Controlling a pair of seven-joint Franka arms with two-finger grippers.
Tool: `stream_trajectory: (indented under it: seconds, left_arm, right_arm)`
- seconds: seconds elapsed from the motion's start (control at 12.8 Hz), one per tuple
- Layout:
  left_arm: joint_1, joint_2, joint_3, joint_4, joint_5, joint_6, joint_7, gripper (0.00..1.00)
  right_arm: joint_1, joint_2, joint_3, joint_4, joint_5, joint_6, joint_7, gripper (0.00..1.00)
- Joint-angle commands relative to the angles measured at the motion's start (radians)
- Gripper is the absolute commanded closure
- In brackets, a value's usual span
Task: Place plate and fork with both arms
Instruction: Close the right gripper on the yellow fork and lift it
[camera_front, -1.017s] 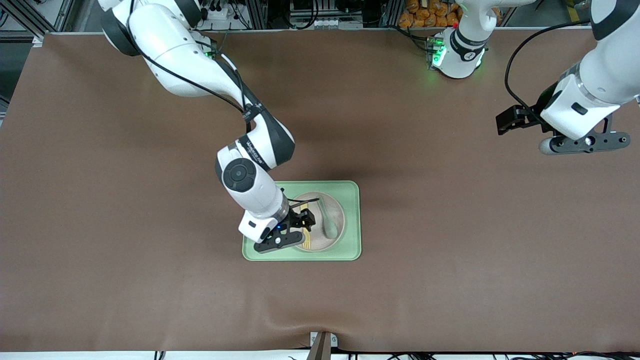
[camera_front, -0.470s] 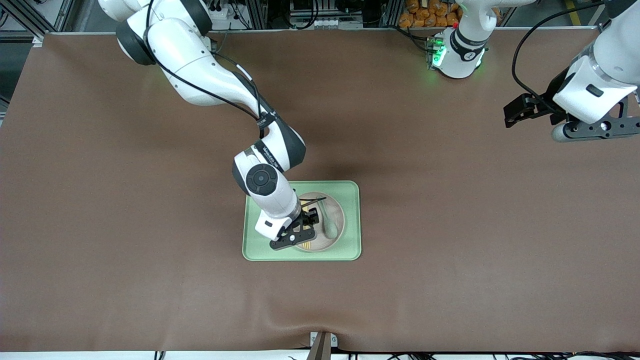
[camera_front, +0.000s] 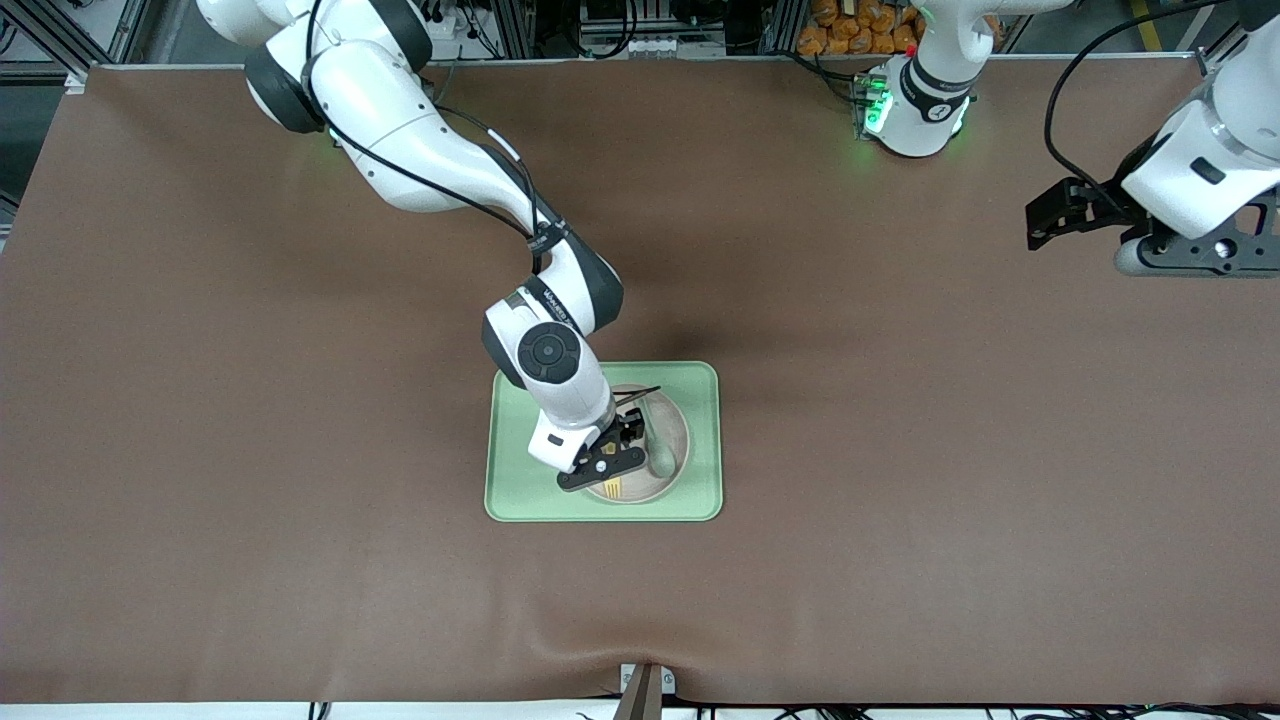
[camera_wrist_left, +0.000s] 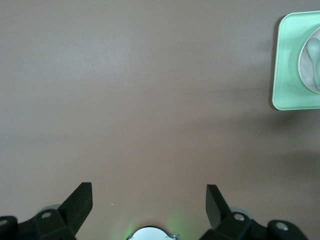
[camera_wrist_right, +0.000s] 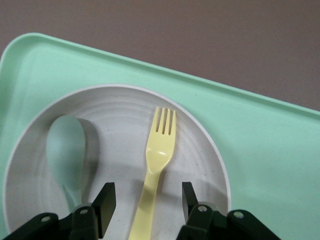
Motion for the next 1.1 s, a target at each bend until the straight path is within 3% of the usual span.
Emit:
stream_trajectory:
  seconds: [0.0, 0.63, 1.02]
  left_arm:
    - [-0.033, -0.047, 0.038, -0.016, 0.024, -0.007, 0.036, 0.0]
    - [-0.024, -0.033, 0.032, 0.024, 0.013, -0.007, 0.065, 0.0]
    - [-0.023, -0.031, 0.037, 0.024, 0.007, -0.007, 0.051, 0.0]
  right_arm:
    - [0.012, 0.021, -0.01, 0.023, -0.028, -0.002, 0.026, 0.43]
    - [0.029, 0.041, -0.01, 0.02, -0.029, 0.004, 0.05, 0.48]
    - [0.029, 0.043, -0.01, 0.018, -0.063, 0.004, 0.049, 0.67]
